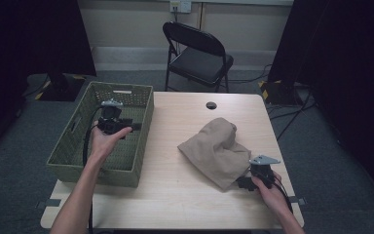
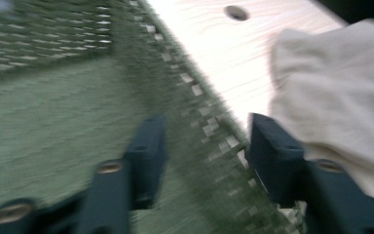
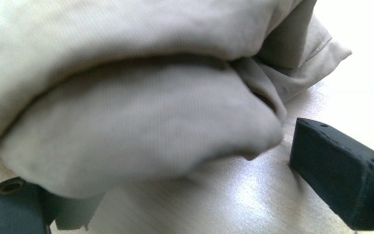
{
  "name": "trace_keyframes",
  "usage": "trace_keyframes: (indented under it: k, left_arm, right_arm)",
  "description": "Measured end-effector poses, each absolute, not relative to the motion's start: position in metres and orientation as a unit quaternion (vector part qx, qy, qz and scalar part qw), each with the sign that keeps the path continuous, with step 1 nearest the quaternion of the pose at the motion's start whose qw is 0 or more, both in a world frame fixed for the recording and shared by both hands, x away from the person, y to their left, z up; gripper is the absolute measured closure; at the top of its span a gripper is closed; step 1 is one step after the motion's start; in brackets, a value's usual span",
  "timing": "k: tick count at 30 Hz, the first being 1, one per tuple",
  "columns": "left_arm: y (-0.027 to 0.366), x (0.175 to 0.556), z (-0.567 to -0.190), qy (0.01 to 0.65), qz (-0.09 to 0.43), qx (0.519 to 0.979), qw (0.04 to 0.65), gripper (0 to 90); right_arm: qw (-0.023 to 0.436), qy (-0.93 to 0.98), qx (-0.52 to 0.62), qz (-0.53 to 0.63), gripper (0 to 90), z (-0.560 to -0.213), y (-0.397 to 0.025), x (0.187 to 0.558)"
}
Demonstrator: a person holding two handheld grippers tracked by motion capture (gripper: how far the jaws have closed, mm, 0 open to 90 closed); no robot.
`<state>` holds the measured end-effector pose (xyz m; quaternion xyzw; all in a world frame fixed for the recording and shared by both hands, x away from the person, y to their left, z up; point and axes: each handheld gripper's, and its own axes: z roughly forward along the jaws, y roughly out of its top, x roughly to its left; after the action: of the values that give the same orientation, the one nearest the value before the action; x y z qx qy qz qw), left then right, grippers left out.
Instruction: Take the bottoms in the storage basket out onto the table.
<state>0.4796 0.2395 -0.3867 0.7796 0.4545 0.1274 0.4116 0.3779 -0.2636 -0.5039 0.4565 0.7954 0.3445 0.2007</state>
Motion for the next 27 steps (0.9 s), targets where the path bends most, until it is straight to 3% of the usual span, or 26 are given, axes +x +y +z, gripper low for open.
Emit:
trace_keyframes:
  k: [3,8,9,15,19,23,27]
  left_arm:
    - [0.253,0.475,-0.384,0.454,0.116,0.768,0.437,50.6]
    - [0.276,0.462,-0.380,0.460,0.147,0.768,0.420,53.3]
    - [0.293,0.456,-0.382,0.471,0.141,0.761,0.424,58.9]
    - [0.337,0.438,-0.381,0.500,0.148,0.730,0.441,69.5]
    - [0.350,0.432,-0.376,0.502,0.162,0.723,0.446,71.3]
    - [0.376,0.418,-0.369,0.509,0.175,0.704,0.464,63.5]
    - [0.401,0.407,-0.367,0.527,0.188,0.688,0.463,61.4]
  right_arm:
    - [0.201,0.796,0.456,0.344,10.4,-0.504,-0.264,0.378]
    - [0.201,0.796,0.456,0.344,10.5,-0.504,-0.264,0.378]
    - [0.201,0.796,0.456,0.344,10.5,-0.504,-0.264,0.378]
    - [0.201,0.796,0.456,0.344,10.4,-0.504,-0.264,0.378]
    - [0.201,0.796,0.456,0.344,10.4,-0.504,-0.263,0.379]
    - [0.201,0.796,0.456,0.344,10.4,-0.504,-0.263,0.379]
    - [0.200,0.796,0.457,0.344,10.4,-0.504,-0.263,0.379]
